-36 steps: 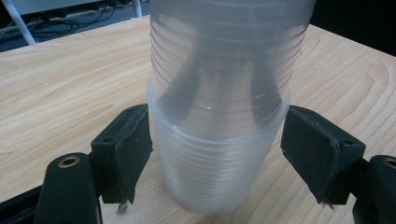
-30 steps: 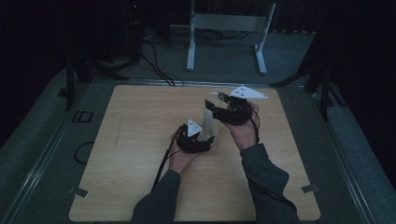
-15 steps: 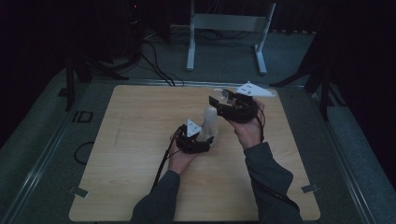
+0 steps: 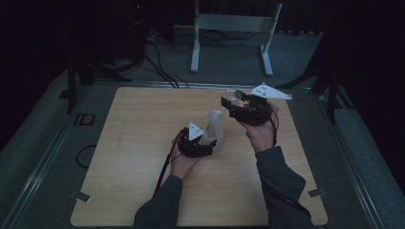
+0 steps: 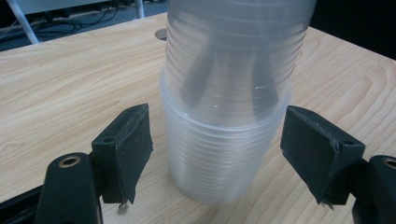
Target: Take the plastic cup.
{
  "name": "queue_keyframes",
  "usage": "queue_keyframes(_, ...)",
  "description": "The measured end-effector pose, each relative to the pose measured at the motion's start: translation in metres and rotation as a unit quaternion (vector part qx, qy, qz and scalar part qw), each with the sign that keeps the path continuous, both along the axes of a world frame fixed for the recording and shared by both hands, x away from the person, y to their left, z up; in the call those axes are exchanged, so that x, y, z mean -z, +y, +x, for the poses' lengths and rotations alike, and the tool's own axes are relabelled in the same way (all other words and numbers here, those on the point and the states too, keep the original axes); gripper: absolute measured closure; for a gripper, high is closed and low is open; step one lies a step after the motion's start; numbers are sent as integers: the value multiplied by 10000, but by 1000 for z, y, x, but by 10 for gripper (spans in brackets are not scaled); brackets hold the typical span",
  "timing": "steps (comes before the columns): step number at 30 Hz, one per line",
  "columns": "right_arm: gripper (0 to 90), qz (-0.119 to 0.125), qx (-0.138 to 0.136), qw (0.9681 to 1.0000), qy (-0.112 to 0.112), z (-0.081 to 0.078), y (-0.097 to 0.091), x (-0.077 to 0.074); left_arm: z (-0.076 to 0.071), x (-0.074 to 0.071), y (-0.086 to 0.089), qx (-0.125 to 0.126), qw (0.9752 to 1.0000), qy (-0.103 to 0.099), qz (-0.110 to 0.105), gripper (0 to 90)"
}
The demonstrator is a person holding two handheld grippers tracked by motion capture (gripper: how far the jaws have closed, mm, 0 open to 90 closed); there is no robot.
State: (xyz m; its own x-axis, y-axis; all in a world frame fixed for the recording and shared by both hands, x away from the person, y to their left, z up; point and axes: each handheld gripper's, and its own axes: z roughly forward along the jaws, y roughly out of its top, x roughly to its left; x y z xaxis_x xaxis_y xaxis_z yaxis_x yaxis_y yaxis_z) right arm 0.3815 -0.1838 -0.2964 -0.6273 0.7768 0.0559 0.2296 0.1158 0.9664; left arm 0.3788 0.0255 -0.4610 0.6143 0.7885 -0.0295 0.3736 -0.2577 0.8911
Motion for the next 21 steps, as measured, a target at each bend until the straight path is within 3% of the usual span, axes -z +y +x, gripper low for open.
queue_keyframes(5,386,41,73,10000,1,-1,-8,1,-1,0,3,-15,10000,31,-38,178)
queue_keyframes(21,387,40,351,9993,114,-1,-33,10,-13,-1,13,118,9998,20,-150,218)
